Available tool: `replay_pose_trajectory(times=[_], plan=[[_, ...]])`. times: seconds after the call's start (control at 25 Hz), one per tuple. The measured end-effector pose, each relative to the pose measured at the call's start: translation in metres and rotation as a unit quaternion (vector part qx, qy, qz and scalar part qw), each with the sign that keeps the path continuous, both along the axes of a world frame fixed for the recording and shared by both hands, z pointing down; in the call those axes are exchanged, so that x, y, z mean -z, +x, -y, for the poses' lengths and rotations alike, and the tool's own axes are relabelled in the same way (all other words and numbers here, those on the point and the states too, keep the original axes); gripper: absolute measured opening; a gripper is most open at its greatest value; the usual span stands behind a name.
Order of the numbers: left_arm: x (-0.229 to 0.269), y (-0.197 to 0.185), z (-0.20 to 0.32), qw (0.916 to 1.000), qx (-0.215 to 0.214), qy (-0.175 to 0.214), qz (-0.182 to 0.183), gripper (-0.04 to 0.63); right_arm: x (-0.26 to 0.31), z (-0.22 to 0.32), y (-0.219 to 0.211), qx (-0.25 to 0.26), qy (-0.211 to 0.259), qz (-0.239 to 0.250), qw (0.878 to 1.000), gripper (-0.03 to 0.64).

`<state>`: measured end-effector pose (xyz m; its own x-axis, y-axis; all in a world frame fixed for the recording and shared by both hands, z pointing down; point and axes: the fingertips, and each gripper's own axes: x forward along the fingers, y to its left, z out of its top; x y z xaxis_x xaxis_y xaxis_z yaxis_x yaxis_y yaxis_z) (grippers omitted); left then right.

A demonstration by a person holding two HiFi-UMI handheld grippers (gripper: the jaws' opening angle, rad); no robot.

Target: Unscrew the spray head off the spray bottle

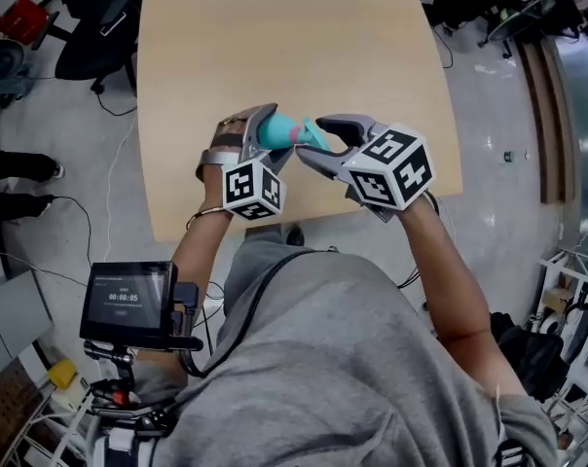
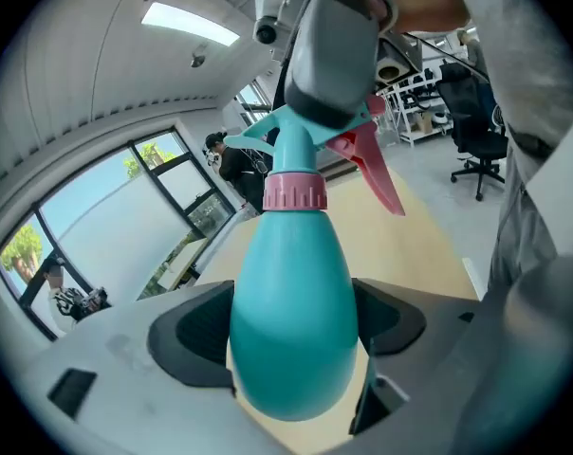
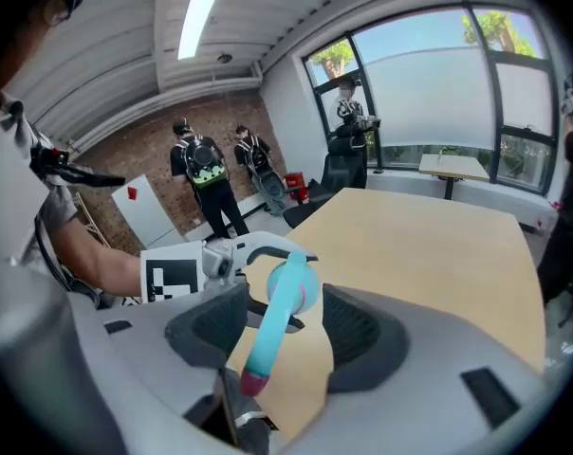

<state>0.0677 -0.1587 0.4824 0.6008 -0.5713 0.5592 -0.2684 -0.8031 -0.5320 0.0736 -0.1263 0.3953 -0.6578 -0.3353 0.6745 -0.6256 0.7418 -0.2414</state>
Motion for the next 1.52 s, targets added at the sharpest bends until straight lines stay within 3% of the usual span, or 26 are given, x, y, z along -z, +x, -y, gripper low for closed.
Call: replay_pose_trajectory(times=[0.08, 0.12, 0.32, 0.4, 0.48, 0.52, 0.56, 0.6, 0.68, 0.72, 0.8, 0.88, 0.92, 0.96, 1.0, 1.04, 1.08, 1.12, 1.2, 1.28, 1.32, 1.36, 1.4, 1.44, 1.52], plan=[[0.012, -0.005, -0.012, 0.9995, 0.003, 0.019, 0.024, 0.374, -0.003, -0.011, -0.011, 0.013, 0.008, -0.021, 1.000, 0.236], [0.013, -0.005, -0.014, 0.9991, 0.003, 0.024, 0.035, 0.374, -0.005, -0.011, -0.013, 0.017, 0.012, -0.030, 0.999, 0.139], [0.005, -0.007, -0.014, 0.9990, -0.004, -0.005, 0.043, 0.374, -0.010, -0.010, -0.020, 0.073, 0.041, -0.076, 0.994, 0.129], [0.002, -0.010, -0.020, 0.9987, -0.019, -0.033, 0.033, 0.374, -0.011, -0.015, -0.026, 0.126, 0.076, -0.111, 0.983, 0.127], [-0.001, -0.008, -0.030, 0.9965, -0.046, -0.068, 0.013, 0.374, -0.013, -0.024, -0.029, 0.201, 0.121, -0.154, 0.960, 0.127], [-0.001, -0.007, -0.036, 0.9944, -0.063, -0.086, 0.001, 0.374, -0.014, -0.029, -0.030, 0.251, 0.149, -0.177, 0.940, 0.127], [-0.001, -0.006, -0.043, 0.9916, -0.079, -0.102, -0.009, 0.374, -0.015, -0.036, -0.029, 0.308, 0.183, -0.201, 0.912, 0.127], [-0.002, -0.004, -0.051, 0.9885, -0.096, -0.116, -0.017, 0.374, -0.016, -0.043, -0.027, 0.372, 0.222, -0.225, 0.873, 0.127], [-0.002, -0.001, -0.064, 0.9822, -0.121, -0.140, -0.031, 0.373, -0.020, -0.057, -0.021, 0.486, 0.300, -0.262, 0.778, 0.127], [-0.003, 0.000, -0.069, 0.9794, -0.126, -0.152, -0.040, 0.373, -0.022, -0.061, -0.018, 0.525, 0.332, -0.276, 0.733, 0.127], [-0.002, 0.002, -0.072, 0.9751, -0.126, -0.172, -0.062, 0.373, -0.023, -0.063, -0.016, 0.570, 0.395, -0.295, 0.657, 0.127], [-0.002, 0.003, -0.070, 0.9730, -0.121, -0.181, -0.076, 0.371, -0.023, -0.059, -0.018, 0.585, 0.452, -0.306, 0.600, 0.127], [-0.002, 0.004, -0.069, 0.9724, -0.119, -0.184, -0.081, 0.371, -0.024, -0.058, -0.018, 0.588, 0.466, -0.309, 0.585, 0.127], [-0.003, 0.004, -0.068, 0.9717, -0.115, -0.188, -0.086, 0.371, -0.026, -0.057, -0.016, 0.587, 0.468, -0.311, 0.584, 0.129], [-0.003, 0.004, -0.066, 0.9707, -0.108, -0.192, -0.095, 0.371, -0.028, -0.055, -0.015, 0.580, 0.459, -0.310, 0.598, 0.129], [-0.002, 0.004, -0.063, 0.9695, -0.098, -0.197, -0.107, 0.371, -0.028, -0.052, -0.013, 0.563, 0.443, -0.303, 0.629, 0.129], [-0.002, 0.003, -0.058, 0.9688, -0.082, -0.200, -0.121, 0.371, -0.026, -0.047, -0.012, 0.535, 0.419, -0.287, 0.675, 0.159], [-0.002, 0.001, -0.051, 0.9692, -0.062, -0.198, -0.133, 0.371, -0.020, -0.040, -0.011, 0.495, 0.394, -0.265, 0.728, 0.257], [-0.006, -0.009, -0.031, 0.9742, -0.009, -0.177, -0.140, 0.371, 0.000, -0.023, -0.007, 0.386, 0.345, -0.203, 0.831, 0.295], [-0.014, -0.024, -0.011, 0.9823, 0.048, -0.136, -0.120, 0.371, 0.022, -0.004, 0.001, 0.222, 0.267, -0.098, 0.933, 0.296], [-0.017, -0.033, -0.002, 0.9867, 0.072, -0.108, -0.099, 0.371, 0.030, 0.004, 0.006, 0.123, 0.200, -0.023, 0.972, 0.296], [-0.021, -0.040, 0.005, 0.9902, 0.090, -0.078, -0.073, 0.371, 0.033, 0.009, 0.010, 0.028, 0.119, 0.058, 0.991, 0.296], [-0.023, -0.047, 0.011, 0.9923, 0.103, -0.051, -0.047, 0.371, 0.030, 0.011, 0.012, -0.052, 0.038, 0.130, 0.989, 0.296], [-0.024, -0.051, 0.015, 0.9933, 0.110, -0.027, -0.023, 0.371, 0.021, 0.011, 0.013, -0.115, -0.032, 0.182, 0.976, 0.295], [-0.024, -0.052, 0.018, 0.9935, 0.113, 0.009, 0.013, 0.371, -0.004, 0.007, 0.009, -0.193, -0.122, 0.229, 0.946, 0.296]])
